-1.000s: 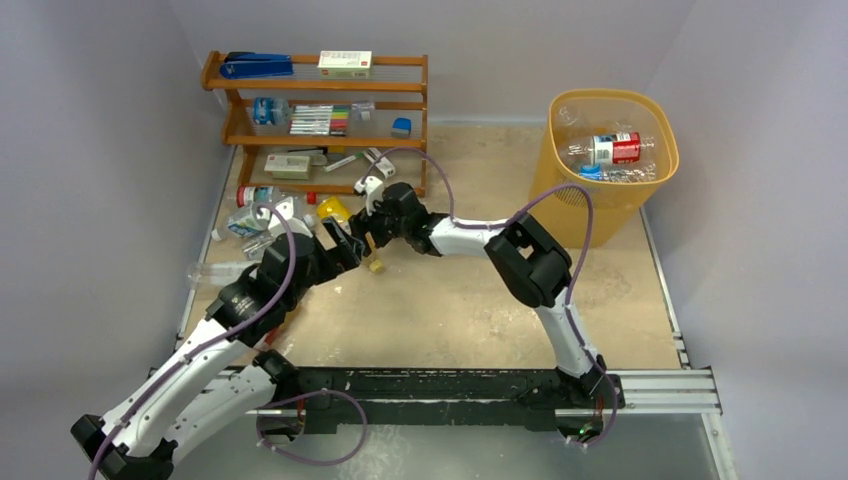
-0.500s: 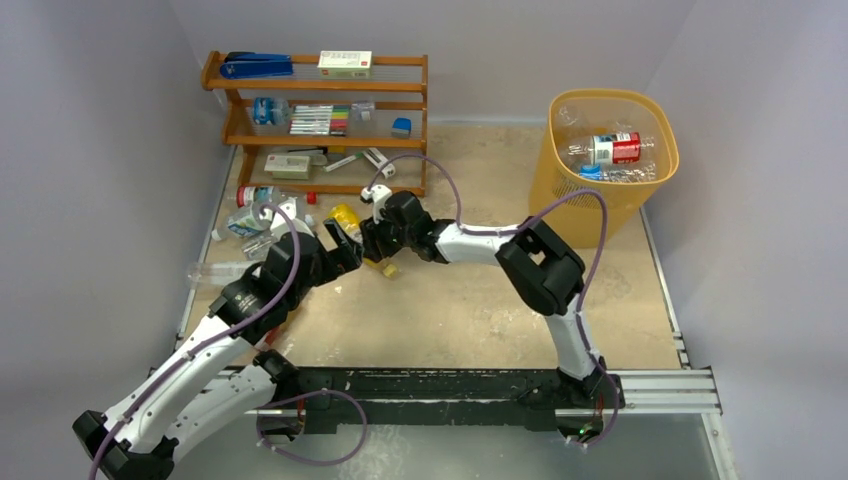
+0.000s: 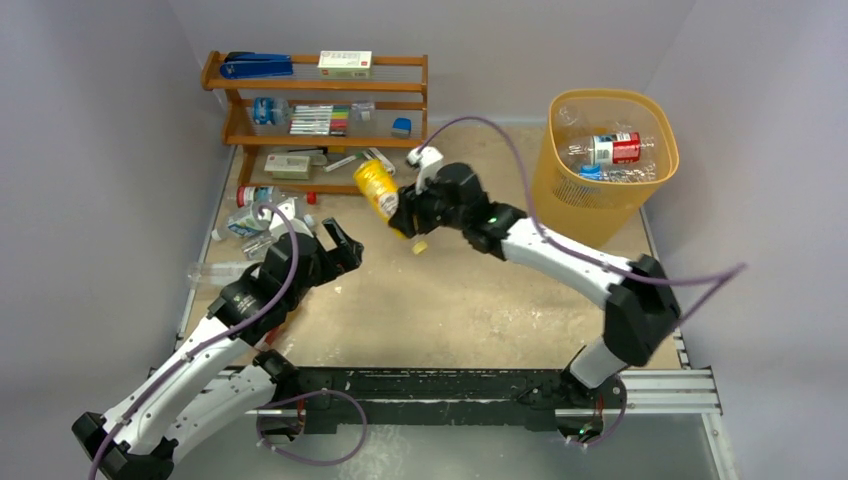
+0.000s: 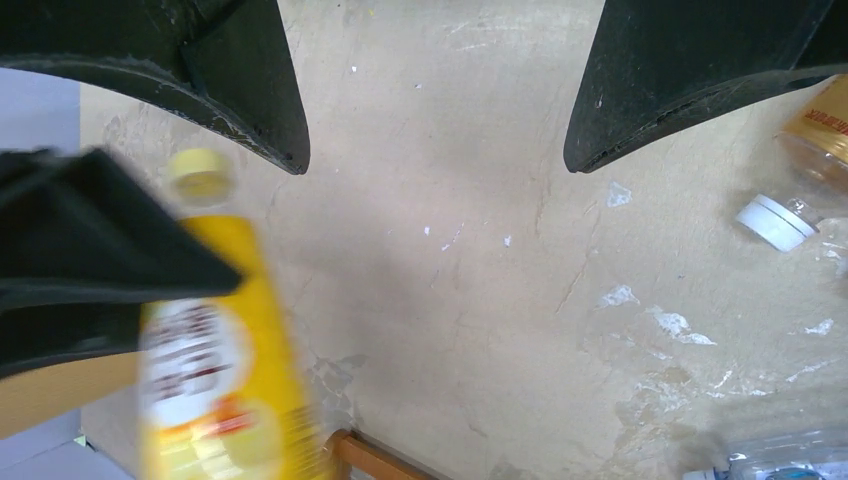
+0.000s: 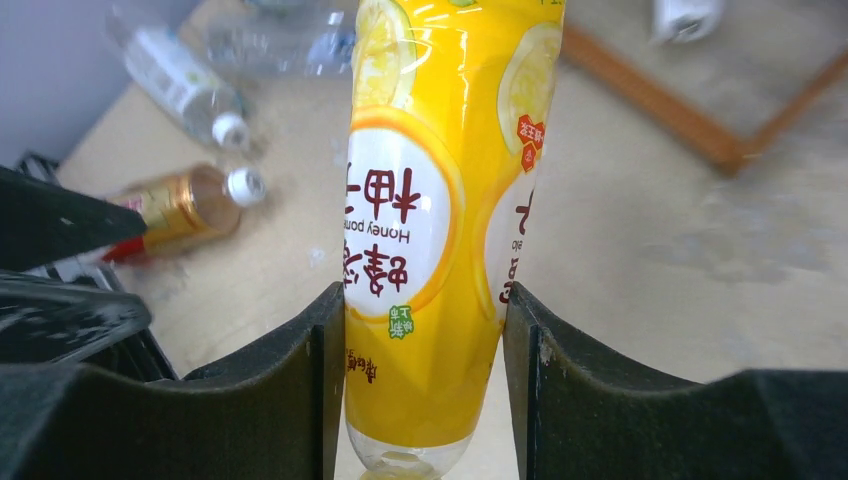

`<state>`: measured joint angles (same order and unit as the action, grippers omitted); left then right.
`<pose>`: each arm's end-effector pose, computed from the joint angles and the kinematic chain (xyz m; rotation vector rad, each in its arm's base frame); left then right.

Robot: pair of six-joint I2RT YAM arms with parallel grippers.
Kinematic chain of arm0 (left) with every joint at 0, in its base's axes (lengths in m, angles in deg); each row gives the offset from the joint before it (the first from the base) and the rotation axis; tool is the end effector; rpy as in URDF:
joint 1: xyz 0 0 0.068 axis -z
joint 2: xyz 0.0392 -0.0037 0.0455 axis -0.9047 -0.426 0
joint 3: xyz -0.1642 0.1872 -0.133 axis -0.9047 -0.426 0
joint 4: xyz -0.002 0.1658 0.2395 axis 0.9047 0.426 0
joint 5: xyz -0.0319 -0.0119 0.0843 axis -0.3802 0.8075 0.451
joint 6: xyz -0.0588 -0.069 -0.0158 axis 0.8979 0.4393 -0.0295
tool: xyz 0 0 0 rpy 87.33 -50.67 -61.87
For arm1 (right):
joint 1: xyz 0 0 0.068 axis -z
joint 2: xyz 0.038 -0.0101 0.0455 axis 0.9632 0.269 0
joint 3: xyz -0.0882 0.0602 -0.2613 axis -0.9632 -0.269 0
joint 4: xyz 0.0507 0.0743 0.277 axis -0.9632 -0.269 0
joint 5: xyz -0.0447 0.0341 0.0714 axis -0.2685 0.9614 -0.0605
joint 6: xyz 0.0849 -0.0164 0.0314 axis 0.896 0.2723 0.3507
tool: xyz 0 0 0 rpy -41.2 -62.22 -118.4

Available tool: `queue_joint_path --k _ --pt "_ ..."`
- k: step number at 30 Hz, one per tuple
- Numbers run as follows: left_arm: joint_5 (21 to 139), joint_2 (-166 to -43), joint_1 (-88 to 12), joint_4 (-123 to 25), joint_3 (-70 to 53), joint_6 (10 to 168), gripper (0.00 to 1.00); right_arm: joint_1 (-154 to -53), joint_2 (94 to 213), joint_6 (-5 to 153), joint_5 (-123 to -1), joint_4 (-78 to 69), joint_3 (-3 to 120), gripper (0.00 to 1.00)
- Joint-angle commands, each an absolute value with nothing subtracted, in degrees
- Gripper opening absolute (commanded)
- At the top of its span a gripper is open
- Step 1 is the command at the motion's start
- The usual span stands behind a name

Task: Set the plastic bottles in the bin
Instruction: Pick up the plastic bottle at the center of the board, then place the plastic bottle in the trash bin.

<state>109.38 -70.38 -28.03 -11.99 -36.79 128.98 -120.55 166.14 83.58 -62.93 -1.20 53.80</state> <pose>0.1909 -0.1051 0.2878 -0.4906 2.0752 -0.5323 0.3129 0.3394 0.2815 -0.5928 1.9219 0.8274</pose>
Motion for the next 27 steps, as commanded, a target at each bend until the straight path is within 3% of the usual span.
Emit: queue_joint_path --k 1,10,18,27 --pt "109.6 -70.8 -28.3 -15.6 -36.2 128.6 0.99 -113.5 155.4 84.7 -64.3 -7.5 56.3 0.30" --pt "108.3 -72.0 -28.3 -18.4 -37.2 128.7 0.99 -95.6 144.8 81.2 -65.0 -21.7 68.9 0.34" --pt "107.7 -72.4 -28.3 -19.3 -37.1 128.5 0.99 -80.9 146.5 79.0 -65.6 -29.9 77.5 0.34" --pt "107.2 -72.7 -28.3 -19.6 -36.9 128.0 0.99 -67.8 150.5 79.0 -56.5 -33.2 80.3 0.34"
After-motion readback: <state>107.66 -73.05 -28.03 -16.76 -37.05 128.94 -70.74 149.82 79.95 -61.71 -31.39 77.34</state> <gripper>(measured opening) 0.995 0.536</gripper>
